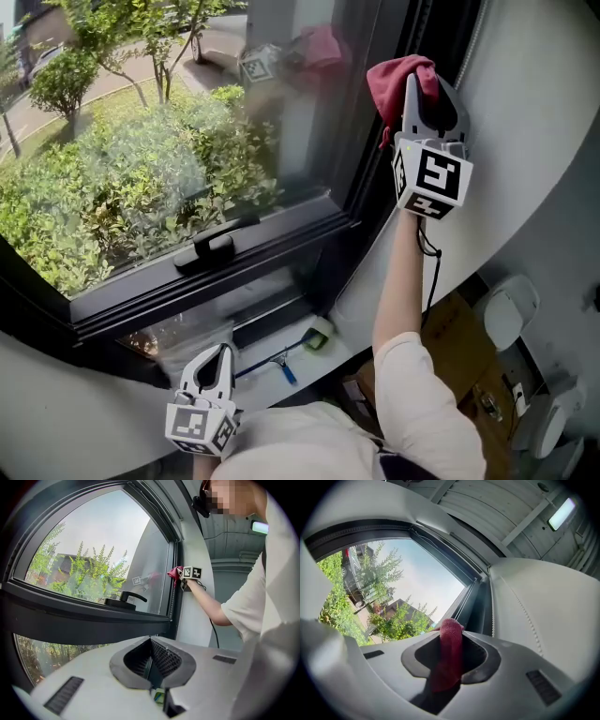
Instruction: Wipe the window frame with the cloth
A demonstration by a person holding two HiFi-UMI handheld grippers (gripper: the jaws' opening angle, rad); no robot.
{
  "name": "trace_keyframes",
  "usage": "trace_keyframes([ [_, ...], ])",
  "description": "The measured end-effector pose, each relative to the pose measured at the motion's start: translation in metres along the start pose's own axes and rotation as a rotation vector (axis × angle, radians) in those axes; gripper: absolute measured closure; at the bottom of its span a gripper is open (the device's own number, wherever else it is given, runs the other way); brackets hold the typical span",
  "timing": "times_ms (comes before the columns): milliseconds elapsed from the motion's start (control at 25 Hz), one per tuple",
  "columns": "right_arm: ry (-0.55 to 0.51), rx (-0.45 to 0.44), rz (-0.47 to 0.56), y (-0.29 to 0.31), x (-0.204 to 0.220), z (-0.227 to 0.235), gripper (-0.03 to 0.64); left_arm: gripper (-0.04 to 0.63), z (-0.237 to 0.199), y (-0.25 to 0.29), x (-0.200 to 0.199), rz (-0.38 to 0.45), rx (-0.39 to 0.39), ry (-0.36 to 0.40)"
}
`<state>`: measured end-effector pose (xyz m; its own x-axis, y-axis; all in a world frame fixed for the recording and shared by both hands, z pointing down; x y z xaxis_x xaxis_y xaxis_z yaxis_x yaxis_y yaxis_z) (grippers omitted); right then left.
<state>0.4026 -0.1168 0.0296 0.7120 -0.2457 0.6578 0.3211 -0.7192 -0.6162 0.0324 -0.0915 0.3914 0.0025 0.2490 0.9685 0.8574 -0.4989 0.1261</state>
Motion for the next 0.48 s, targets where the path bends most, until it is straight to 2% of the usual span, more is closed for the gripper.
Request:
trace_keyframes([
  [240,0.046,-0.016,-0.007,-0.005,0.008,-0.004,0.515,0.586,-0.003,-0.008,0.004,-0.001,-0.015,-0.013],
  [480,0.050,-0.026,-0.026,-0.009,0.014,-0.008,0.515,0.586,0.001,-0.014,0.001,0.005,-0.014,-0.017],
])
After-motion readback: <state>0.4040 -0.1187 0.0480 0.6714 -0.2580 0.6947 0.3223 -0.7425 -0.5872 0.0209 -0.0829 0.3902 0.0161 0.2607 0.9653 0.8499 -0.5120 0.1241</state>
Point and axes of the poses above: the fingertips, and each gripper's own axes: y forward along the fingers, z to its right, x out of its underside, the point moved 4 cm from there along -y, backward along the fingers
